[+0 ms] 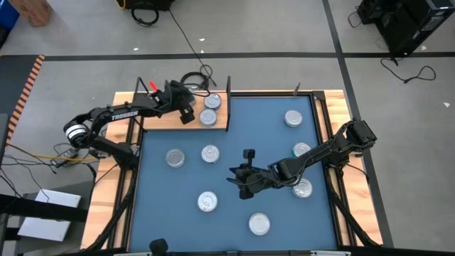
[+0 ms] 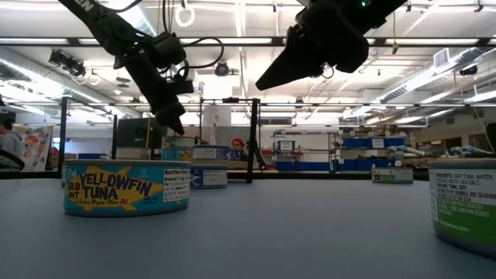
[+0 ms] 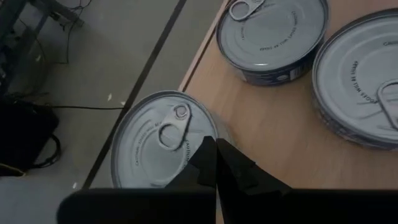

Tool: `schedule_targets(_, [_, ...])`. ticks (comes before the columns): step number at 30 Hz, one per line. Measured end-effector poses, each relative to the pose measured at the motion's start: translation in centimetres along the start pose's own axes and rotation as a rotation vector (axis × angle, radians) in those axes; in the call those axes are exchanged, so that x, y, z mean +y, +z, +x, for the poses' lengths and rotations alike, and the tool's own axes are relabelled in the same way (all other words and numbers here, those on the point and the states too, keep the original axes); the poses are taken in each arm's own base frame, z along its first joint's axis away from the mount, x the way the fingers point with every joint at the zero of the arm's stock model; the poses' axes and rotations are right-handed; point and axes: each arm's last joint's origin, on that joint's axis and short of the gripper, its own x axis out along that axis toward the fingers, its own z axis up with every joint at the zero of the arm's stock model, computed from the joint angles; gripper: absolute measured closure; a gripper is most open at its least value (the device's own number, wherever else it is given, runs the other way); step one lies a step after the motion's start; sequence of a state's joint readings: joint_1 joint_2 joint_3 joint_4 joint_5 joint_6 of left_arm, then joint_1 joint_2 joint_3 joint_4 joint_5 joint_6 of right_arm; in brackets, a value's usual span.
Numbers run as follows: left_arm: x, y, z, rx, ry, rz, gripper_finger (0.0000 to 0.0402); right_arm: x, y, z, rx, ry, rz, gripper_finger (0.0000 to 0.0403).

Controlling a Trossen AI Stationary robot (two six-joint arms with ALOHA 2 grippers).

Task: Stack canned seafood by type on shelf
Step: Stack the yellow blue tuna can on top of the other yellow blue tuna can on the shelf

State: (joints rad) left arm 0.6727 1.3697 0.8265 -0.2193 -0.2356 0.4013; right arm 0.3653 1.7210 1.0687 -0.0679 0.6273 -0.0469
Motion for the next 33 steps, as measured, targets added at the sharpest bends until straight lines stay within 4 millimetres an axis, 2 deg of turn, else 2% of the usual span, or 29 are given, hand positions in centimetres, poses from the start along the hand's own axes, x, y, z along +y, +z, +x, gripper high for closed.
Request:
schedule_targets(8, [-0.6,-0.2,-0.1,0.020,-0.061,-0.001,0.0401,0.0,0.0,0.0,0.000,0.001,-0.001,0.0398])
schedule_targets(16, [-1.1,0.8,-0.7,-0.009,-0.061,0.004,0.0401,0.0,0.0,0.0,0.000,0.001,-0.001,0.0397])
schedule_targets(20, [-0.1,1.7,-1.0,-0.019,0.032,-0.046,0.0401,0.0,0.0,0.0,0.001,0.001,-0.002,0.0397])
schedule_targets(23, [1.4,1.3,-0.8,0.012,0.118,-0.099,0.0401,0.0,-0.1,0.0,0.005,0.001,-0.004,0.0397])
schedule_targets(28, [2.8,-0.1,-0.2,0.064,0.125,-0.141,0.0401,0.0,-0.1,0.0,0.011,0.001,-0.011,0.0397])
schedule_targets(33, [2.9,-0.7,0.4,0.078,0.091,-0.137,0.0401,0.0,-0.1,0.0,0.012,0.001,-0.013,0.0396])
